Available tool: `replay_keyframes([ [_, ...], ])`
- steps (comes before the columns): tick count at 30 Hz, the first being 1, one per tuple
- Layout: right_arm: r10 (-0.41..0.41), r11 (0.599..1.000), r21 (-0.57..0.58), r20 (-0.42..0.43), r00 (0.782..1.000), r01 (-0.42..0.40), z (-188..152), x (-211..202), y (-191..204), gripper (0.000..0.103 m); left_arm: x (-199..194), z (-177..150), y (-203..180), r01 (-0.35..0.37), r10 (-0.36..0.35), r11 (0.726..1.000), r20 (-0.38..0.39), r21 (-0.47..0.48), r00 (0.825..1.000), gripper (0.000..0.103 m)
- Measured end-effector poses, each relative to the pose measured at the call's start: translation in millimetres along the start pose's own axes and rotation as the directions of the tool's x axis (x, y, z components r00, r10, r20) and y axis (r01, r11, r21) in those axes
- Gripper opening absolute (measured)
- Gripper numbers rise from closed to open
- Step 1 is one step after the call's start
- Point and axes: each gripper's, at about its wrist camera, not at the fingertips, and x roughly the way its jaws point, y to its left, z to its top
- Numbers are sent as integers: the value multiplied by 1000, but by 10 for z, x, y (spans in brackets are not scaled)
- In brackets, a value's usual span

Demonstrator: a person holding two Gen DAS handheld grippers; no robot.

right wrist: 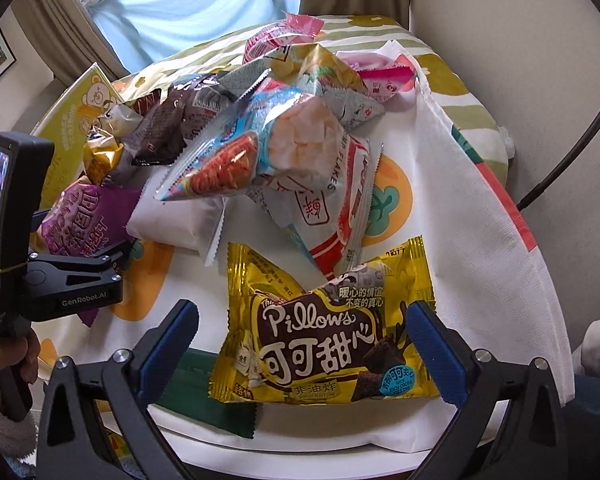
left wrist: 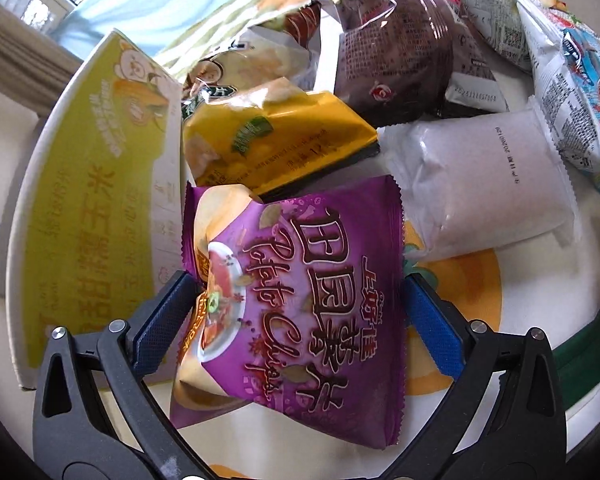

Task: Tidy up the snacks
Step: 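Grasp the purple potato chips bag with left tool while right tool grasps the yellow Pillows bag, then lift both bags over the cardboard box and open both tools to drop them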

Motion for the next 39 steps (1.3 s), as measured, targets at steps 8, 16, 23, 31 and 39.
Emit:
replay_keyframes([
  [8,-18,1000,-15,-5,1000,17,-23,104,-17,103,-15,-23,21,25,-25,1000,7,9,1000,95],
  [16,-39,999,-36,5,999,39,-22,111,32,103,-160,-43,65,34,-35,999,39,25,999,72],
  [23,-61,996,-59,13,998,62,-51,100,85,103,-281,-99,187,59,-59,998,40,0,997,68],
  [31,-79,991,-101,53,996,84,-100,36,173,80,-434,-118,306,69,-66,997,62,-35,996,68],
  [39,-95,983,-146,119,988,112,-123,-167,251,47,-779,-278,325,84,-78,995,114,-50,990,68],
])
